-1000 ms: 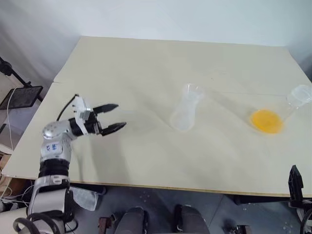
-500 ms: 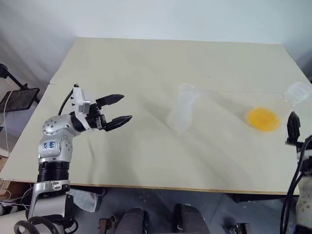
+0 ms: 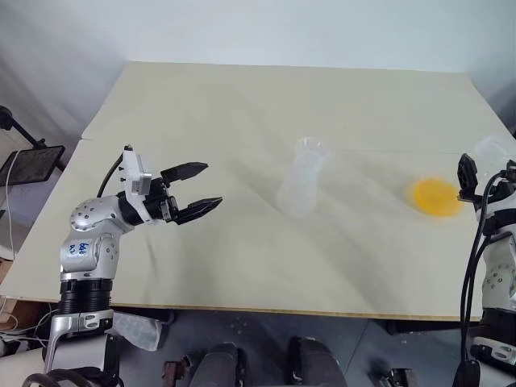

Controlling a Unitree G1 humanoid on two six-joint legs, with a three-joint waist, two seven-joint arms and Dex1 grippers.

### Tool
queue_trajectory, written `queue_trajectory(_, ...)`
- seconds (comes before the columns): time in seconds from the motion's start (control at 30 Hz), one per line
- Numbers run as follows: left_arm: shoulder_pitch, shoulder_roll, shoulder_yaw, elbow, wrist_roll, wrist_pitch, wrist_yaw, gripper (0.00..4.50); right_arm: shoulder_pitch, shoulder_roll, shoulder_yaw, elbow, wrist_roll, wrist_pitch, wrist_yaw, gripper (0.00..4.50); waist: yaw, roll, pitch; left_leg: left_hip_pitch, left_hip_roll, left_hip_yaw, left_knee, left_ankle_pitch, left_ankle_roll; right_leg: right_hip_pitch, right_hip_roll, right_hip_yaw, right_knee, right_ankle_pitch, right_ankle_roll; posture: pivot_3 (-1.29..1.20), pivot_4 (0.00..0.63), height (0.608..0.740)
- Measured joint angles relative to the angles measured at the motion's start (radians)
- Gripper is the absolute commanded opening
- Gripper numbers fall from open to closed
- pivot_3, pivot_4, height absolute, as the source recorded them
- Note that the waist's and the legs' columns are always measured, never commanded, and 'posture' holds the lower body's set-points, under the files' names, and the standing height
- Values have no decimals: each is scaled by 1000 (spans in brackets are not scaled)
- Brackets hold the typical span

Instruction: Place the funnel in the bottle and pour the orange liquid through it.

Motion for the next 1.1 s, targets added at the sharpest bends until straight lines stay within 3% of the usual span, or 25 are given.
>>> queue_trajectory(0.23, 0, -3, -15, -7, 0, 0, 2, 4463, -97, -22, 0, 145, -24, -57, 30, 4500, -2, 0, 0, 0, 0, 0, 0, 0, 0, 0, 0, 0, 0, 0, 0, 0, 150, 740)
queue_trajectory(0.4, 1, -4, -15, -17, -2, 0, 9, 4500, -134, -31, 1, 203, -37, -93, 47, 2856, -1, 0, 0, -1, 0, 0, 0, 0, 0, 0, 0, 0, -1, 0, 0, 0, 150, 740)
queue_trajectory(0.8, 5, -4, -15, -32, -8, -2, 11, 4500, -147, -26, 12, 197, -27, -106, 78, 2807, -2, 2, 1, -1, 0, 0, 0, 0, 0, 0, 0, 0, -2, 0, 0, 0, 150, 740)
queue_trajectory(0.9, 5, -2, -14, -30, -8, -5, 9, 4500, -144, -21, 71, 61, -38, -79, 78, 2807, -2, 6, 3, -1, 1, 0, 0, 0, 0, -1, 0, 0, -1, 0, 0, 0, 150, 740)
queue_trajectory(1.1, 5, 0, -13, -26, -8, -14, 9, 4500, -128, -53, 243, -293, -95, 203, 20, 2807, -1, 6, 3, -2, 1, 0, 0, 0, -1, -1, 0, 0, -1, 0, 0, 0, 150, 740)
